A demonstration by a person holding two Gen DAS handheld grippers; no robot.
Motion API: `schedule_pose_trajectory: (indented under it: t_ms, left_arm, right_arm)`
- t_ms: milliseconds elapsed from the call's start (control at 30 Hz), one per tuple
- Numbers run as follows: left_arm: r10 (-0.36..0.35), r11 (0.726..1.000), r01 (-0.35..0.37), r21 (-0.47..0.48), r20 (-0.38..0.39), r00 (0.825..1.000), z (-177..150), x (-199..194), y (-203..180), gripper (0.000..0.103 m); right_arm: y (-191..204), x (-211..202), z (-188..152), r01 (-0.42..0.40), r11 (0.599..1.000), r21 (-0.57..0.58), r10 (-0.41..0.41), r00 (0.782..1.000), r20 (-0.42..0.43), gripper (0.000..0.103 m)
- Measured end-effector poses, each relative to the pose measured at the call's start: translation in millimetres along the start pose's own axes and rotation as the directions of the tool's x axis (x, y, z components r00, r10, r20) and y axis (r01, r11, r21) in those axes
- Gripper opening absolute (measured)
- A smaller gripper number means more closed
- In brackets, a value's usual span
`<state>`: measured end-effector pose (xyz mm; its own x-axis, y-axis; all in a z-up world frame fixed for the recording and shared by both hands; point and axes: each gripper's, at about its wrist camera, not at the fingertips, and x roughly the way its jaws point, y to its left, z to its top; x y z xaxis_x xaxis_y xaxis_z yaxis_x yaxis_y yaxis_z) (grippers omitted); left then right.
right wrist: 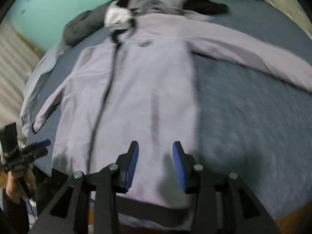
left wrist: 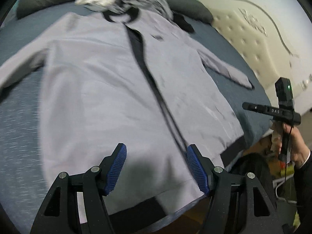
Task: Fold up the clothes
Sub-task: 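Grasp the black hem band with both tools and pull it taut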
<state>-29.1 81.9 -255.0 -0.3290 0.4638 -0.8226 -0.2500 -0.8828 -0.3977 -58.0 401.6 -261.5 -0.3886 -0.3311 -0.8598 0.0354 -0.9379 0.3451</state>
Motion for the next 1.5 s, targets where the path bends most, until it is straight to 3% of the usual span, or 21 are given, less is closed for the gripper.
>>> schedule_pose_trajectory:
  t_ms: [200, 267, 333, 400, 600, 667, 867, 1300, 1333, 1367, 1433, 1500]
  left_arm:
    - [-0.030, 0.999, 0.029, -0.015, -0.075, 0.997, 0, 47, -22, 0.067]
    - [-0.035, 0.999, 0.033, -0.017, -0.089, 0.995, -2, 53, -24, 0.057]
    - [-0.008, 1.000, 0.007, -0.003, -0.090, 0.996, -3, 50, -24, 0.056]
    - [0.018, 1.000, -0.018, 0.010, -0.076, 0.997, -4, 39, -19, 0.056]
    - [0.126, 0.989, -0.130, -0.068, -0.054, 0.990, -25, -22, 38, 0.059]
    - [0.160, 0.981, -0.165, -0.104, -0.055, 0.986, -38, -43, 64, 0.064]
    - [0.215, 0.944, -0.221, -0.244, -0.053, 0.975, -75, -85, 129, 0.064]
    - [0.085, 0.957, -0.105, -0.269, -0.083, 0.993, -99, -52, 135, 0.063]
    - [0.071, 0.960, -0.091, -0.264, -0.085, 0.994, -99, -51, 133, 0.062]
    - [0.057, 0.962, -0.077, -0.261, -0.084, 0.995, -99, -49, 132, 0.047]
    - [0.039, 0.966, -0.059, -0.251, -0.082, 0.996, -99, -47, 130, 0.031]
    - [0.080, 0.972, -0.097, -0.214, -0.089, 0.993, -99, -48, 125, 0.018]
  right_arm:
    - [-13, 0, -20, -0.019, 1.000, 0.012, 0.019, 0.998, -0.053, 0.040]
    - [-15, 1, -27, -0.026, 1.000, 0.011, 0.026, 0.997, -0.071, 0.040]
    - [-17, 2, -34, -0.033, 0.999, 0.009, 0.034, 0.995, -0.089, 0.041]
    - [-19, 3, -41, -0.040, 0.999, 0.008, 0.041, 0.993, -0.108, 0.042]
    - [-20, 10, -49, -0.050, 0.999, 0.023, 0.052, 0.988, -0.144, 0.044]
    - [-19, 13, -50, -0.051, 0.998, 0.030, 0.055, 0.987, -0.153, 0.044]
    - [-18, 22, -53, -0.055, 0.997, 0.053, 0.063, 0.981, -0.181, 0.044]
    - [-17, 28, -59, -0.039, 0.996, 0.074, 0.054, 0.976, -0.210, 0.046]
    - [-18, 29, -60, -0.040, 0.996, 0.082, 0.056, 0.975, -0.213, 0.046]
    - [-19, 30, -61, -0.040, 0.995, 0.090, 0.059, 0.975, -0.215, 0.046]
    - [-19, 30, -62, -0.034, 0.995, 0.093, 0.054, 0.975, -0.214, 0.042]
    - [-15, 29, -62, -0.026, 0.997, 0.074, 0.041, 0.978, -0.205, 0.028]
